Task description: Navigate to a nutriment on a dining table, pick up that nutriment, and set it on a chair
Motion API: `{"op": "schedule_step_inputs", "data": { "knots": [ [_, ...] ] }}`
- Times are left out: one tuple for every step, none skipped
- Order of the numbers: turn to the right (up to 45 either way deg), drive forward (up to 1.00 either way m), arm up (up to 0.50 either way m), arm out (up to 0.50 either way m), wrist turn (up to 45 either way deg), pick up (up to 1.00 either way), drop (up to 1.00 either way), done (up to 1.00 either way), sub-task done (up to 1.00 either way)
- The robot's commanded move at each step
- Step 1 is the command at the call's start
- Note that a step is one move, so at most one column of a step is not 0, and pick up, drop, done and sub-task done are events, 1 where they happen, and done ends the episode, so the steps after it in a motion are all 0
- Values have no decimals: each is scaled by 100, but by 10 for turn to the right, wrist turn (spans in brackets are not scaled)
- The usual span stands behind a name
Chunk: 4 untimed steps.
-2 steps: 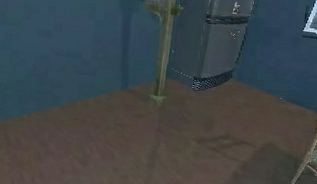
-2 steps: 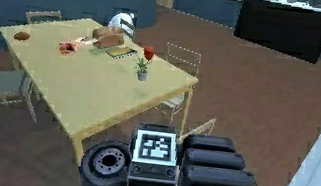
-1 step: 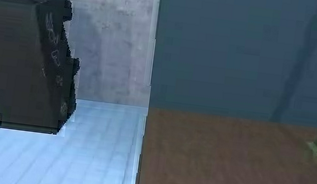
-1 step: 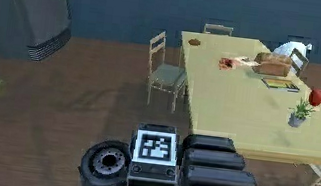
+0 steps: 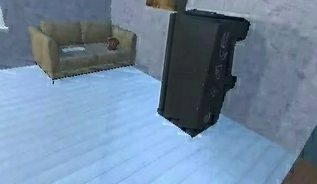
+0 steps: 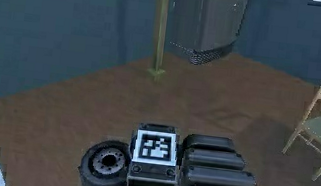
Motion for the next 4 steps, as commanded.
{"op": "schedule_step_inputs", "data": {
  "knots": [
    [-390, 0, 0, 0, 0, 0, 0, 0, 0],
    [450, 0, 0, 0, 0, 0, 0, 0, 0],
    [450, 0, 0, 0, 0, 0, 0, 0, 0],
    [300, 0, 0, 0, 0, 0, 0, 0, 0]
  ]
}}
